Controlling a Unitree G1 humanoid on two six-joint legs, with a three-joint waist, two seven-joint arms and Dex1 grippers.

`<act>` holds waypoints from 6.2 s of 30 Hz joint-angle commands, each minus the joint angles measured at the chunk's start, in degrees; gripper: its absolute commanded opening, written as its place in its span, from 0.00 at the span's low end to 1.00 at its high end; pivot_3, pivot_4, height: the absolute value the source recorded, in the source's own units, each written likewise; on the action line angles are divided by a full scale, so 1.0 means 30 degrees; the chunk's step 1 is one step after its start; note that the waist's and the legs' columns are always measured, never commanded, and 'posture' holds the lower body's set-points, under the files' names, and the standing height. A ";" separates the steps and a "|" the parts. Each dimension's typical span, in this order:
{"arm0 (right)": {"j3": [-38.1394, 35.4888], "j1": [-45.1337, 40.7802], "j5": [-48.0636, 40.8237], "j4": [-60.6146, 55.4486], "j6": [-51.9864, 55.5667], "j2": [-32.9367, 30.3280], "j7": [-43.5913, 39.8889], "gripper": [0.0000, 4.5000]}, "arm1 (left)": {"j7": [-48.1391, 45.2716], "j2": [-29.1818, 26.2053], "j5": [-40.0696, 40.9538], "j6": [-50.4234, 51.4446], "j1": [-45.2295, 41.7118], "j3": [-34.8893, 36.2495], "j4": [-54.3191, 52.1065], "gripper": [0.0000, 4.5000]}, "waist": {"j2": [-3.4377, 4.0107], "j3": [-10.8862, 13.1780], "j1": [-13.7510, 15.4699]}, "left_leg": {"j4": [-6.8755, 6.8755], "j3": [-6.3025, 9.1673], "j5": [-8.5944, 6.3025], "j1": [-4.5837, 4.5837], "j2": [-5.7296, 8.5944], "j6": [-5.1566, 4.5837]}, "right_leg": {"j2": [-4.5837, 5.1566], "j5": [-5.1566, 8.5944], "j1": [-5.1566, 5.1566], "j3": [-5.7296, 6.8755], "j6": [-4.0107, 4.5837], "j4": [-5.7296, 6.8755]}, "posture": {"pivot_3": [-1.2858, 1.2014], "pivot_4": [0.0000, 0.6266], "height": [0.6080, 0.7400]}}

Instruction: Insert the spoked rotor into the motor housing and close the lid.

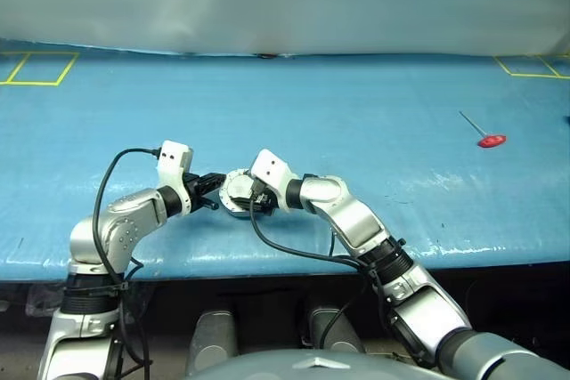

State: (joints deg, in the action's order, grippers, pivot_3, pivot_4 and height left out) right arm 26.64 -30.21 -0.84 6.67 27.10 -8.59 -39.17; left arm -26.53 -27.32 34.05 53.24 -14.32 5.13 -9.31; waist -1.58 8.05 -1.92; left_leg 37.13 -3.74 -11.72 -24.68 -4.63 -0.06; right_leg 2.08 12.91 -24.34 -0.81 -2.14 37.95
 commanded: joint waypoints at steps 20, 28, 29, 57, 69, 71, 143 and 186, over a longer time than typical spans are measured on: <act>-0.0295 0.0674 -0.0020 -0.0956 0.1689 -0.0621 -0.0125 0.98 | -0.2111 -0.0730 -0.0796 0.0490 0.0386 -0.2262 -0.0769 0.00 | 0.0006 -0.0019 0.0276 | -0.0001 0.0003 0.0001 0.0006 0.0014 0.0003 | 0.0017 0.0004 0.0009 0.0001 0.0004 -0.0016 | 0.52 0.24 1.00; -0.1124 0.2378 -0.0504 -0.3717 0.3147 -0.2101 -0.0195 0.99 | -0.2187 -0.0589 -0.0953 0.0375 0.0486 -0.2282 -0.0735 0.00 | 0.0010 -0.0034 0.0463 | 0.0007 0.0006 0.0000 0.0010 0.0082 0.0004 | 0.0096 0.0016 -0.0005 0.0016 -0.0030 -0.0048 | 0.52 0.24 1.00; -0.1246 0.2656 -0.0608 -0.4234 0.3424 -0.2346 -0.0164 0.99 | -0.2213 -0.0588 -0.0988 0.0333 0.0492 -0.2301 -0.0697 0.00 | 0.0005 -0.0038 0.0461 | 0.0010 0.0001 0.0000 0.0010 0.0085 0.0004 | 0.0104 0.0015 -0.0004 0.0016 -0.0035 -0.0049 | 0.52 0.24 1.00; -1.2821 0.4374 -1.0005 -0.6599 1.7609 0.5413 0.6270 0.99 | -0.2679 -0.0353 -0.1852 -0.0513 0.0351 -0.2599 -0.0206 0.00 | 0.0019 -0.0035 0.0481 | -0.0005 0.0013 -0.0001 -0.0042 0.0094 0.0001 | 0.0125 0.0015 0.0003 0.0034 -0.0036 -0.0054 | 0.52 0.24 1.00; -1.5505 0.3223 -1.2723 -0.4270 1.7746 0.8422 0.9697 0.99 | -0.2731 -0.0362 -0.1789 -0.0561 0.0532 -0.2577 -0.0354 0.00 | 0.0025 -0.0043 0.0427 | -0.0004 0.0043 -0.0001 -0.0014 0.0104 -0.0001 | 0.0131 0.0019 -0.0001 0.0045 -0.0065 -0.0061 | 0.52 0.24 1.00; -1.5403 0.3287 -1.3280 -0.4187 1.7716 0.8637 1.0242 0.99 | -0.2735 -0.0363 -0.1834 -0.0585 0.0521 -0.2640 -0.0334 0.00 | 0.0026 -0.0043 0.0425 | -0.0004 0.0057 -0.0001 -0.0013 0.0103 -0.0001 | 0.0131 0.0023 -0.0002 0.0046 -0.0072 -0.0061 | 0.52 0.24 1.00; -1.2851 0.5749 -2.3888 -0.2598 1.5284 0.6585 1.6478 0.26 | -0.2274 0.1103 -0.0658 -0.1072 0.1700 0.0299 -0.2182 0.00 | 0.0071 -0.0017 -0.0073 | -0.0036 0.0138 -0.0002 -0.0123 0.0070 -0.0016 | 0.0099 0.0073 -0.0054 0.0034 -0.0134 -0.0085 | 0.52 0.24 1.00; -1.2275 0.4075 -2.8327 -0.2242 1.0320 0.6241 1.6988 0.26 | 0.6564 1.1564 1.7068 -0.7790 1.2070 0.2935 -0.6005 1.00 | 0.0083 0.0077 -0.0072 | 0.0000 0.0233 -0.0017 -0.0335 0.0054 -0.0055 | -0.0007 -0.0043 -0.0087 0.0034 -0.0183 -0.0353 | 0.52 0.24 1.00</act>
State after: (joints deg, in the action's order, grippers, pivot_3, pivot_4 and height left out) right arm -10.65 -17.36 -82.41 3.07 58.85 6.46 13.22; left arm -5.48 4.51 82.43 30.37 22.44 14.99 -26.74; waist -1.33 8.28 -2.13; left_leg 37.13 -3.04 -11.77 -25.69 -4.46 -0.23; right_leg 2.05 12.77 -24.59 -0.70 -2.67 36.89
